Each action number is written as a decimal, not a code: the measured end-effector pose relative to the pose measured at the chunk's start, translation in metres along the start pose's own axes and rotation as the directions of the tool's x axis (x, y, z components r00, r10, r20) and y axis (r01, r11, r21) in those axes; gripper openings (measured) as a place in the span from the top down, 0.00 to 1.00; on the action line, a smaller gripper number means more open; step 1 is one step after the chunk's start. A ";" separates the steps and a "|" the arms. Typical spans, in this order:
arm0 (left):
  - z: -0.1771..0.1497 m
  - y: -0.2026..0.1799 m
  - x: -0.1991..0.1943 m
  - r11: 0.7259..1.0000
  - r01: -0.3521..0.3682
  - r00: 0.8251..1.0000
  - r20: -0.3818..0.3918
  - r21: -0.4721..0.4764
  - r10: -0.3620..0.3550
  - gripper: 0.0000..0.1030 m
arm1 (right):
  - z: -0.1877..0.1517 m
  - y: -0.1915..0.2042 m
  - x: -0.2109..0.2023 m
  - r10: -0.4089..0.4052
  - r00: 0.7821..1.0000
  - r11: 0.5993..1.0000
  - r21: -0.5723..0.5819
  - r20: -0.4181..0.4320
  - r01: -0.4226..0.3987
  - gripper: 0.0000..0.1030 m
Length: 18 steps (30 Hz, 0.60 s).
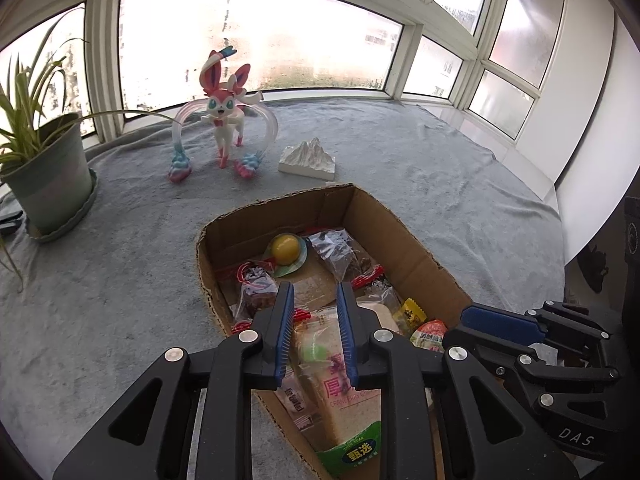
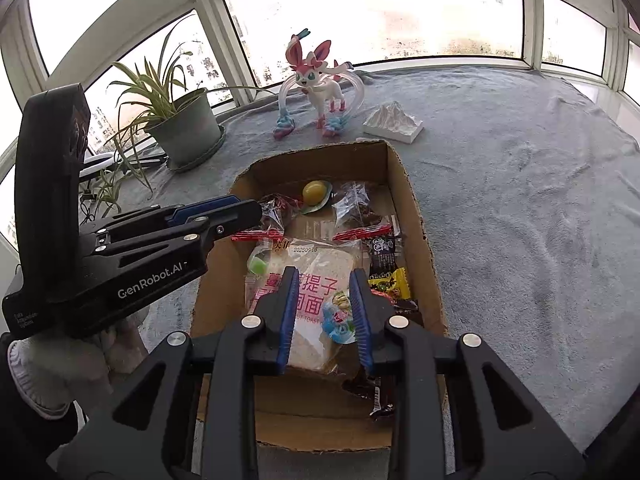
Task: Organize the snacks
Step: 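Carry the green bagged candy and egg candy over the box, then open both grippers to drop the two candies into the box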
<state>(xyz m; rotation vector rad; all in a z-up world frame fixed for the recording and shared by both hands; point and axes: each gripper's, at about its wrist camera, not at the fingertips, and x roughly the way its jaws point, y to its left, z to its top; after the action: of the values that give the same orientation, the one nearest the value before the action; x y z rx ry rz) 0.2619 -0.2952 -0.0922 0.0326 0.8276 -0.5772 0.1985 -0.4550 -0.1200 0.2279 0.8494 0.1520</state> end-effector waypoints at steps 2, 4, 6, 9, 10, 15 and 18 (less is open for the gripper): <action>0.000 0.001 -0.002 1.000 0.000 1.000 0.004 0.000 0.000 0.80 | -0.001 0.001 -0.001 -0.005 1.000 1.000 -0.001 0.000 0.005 0.73; 0.001 0.002 -0.005 1.000 0.001 1.000 0.007 -0.002 -0.001 0.79 | -0.001 0.002 -0.003 -0.010 1.000 1.000 0.001 0.002 0.010 0.73; 0.001 0.003 -0.009 1.000 0.003 1.000 0.015 -0.003 -0.003 0.73 | -0.002 0.002 -0.006 -0.016 1.000 1.000 0.005 0.005 0.016 0.69; 0.000 0.004 -0.017 1.000 0.009 1.000 0.023 -0.003 -0.009 0.71 | -0.003 0.004 -0.014 -0.035 0.999 0.999 0.014 0.028 0.035 0.54; 0.000 0.004 -0.019 1.000 0.010 1.000 0.027 -0.002 -0.010 0.71 | -0.003 0.006 -0.018 -0.039 0.999 0.999 0.015 0.032 0.039 0.54; -0.005 0.006 -0.038 1.000 0.016 0.999 0.050 -0.002 -0.016 0.63 | -0.005 0.016 -0.033 -0.068 0.997 0.998 0.020 0.045 0.068 0.54; -0.010 0.008 -0.051 1.000 0.022 0.998 0.057 -0.011 -0.022 0.57 | -0.008 0.024 -0.043 -0.097 0.994 0.995 0.020 0.058 0.096 0.40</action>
<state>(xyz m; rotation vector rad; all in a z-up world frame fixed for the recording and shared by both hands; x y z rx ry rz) 0.2315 -0.2618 -0.0648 -0.0033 0.7770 -0.5915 0.1632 -0.4404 -0.0874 0.2061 0.8018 0.0478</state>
